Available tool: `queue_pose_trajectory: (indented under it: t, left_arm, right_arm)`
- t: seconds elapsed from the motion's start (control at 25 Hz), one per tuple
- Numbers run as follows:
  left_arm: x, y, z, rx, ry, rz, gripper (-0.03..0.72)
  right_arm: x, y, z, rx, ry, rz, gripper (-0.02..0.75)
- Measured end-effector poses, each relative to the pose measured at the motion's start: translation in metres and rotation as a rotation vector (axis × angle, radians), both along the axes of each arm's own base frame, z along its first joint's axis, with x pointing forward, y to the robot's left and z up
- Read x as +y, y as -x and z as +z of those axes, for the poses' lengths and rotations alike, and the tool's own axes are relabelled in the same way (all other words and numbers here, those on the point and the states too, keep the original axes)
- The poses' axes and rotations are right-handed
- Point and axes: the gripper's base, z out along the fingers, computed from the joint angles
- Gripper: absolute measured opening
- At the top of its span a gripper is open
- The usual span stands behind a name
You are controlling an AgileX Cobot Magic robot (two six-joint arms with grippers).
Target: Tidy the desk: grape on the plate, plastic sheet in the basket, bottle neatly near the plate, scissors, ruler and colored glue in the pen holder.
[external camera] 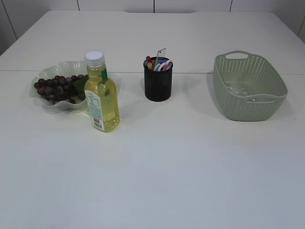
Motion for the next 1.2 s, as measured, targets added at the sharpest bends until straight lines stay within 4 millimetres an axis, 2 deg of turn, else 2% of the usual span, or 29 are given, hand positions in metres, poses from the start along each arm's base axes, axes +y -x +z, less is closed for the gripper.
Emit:
queue_pose_trajectory:
  t: [0.28, 1.2]
  left_arm:
    - [-0.001, 0.004, -0.007, 0.024, 0.018, -0.01, 0.415]
    - [-0.001, 0.016, -0.009, -0.038, 0.027, -0.017, 0.415]
  right_arm:
    - [0.0, -0.001, -0.002, -0.001, 0.072, 0.044, 0.343]
    - [0.001, -0.001, -0.002, -0.002, 0.065, 0.053, 0.346]
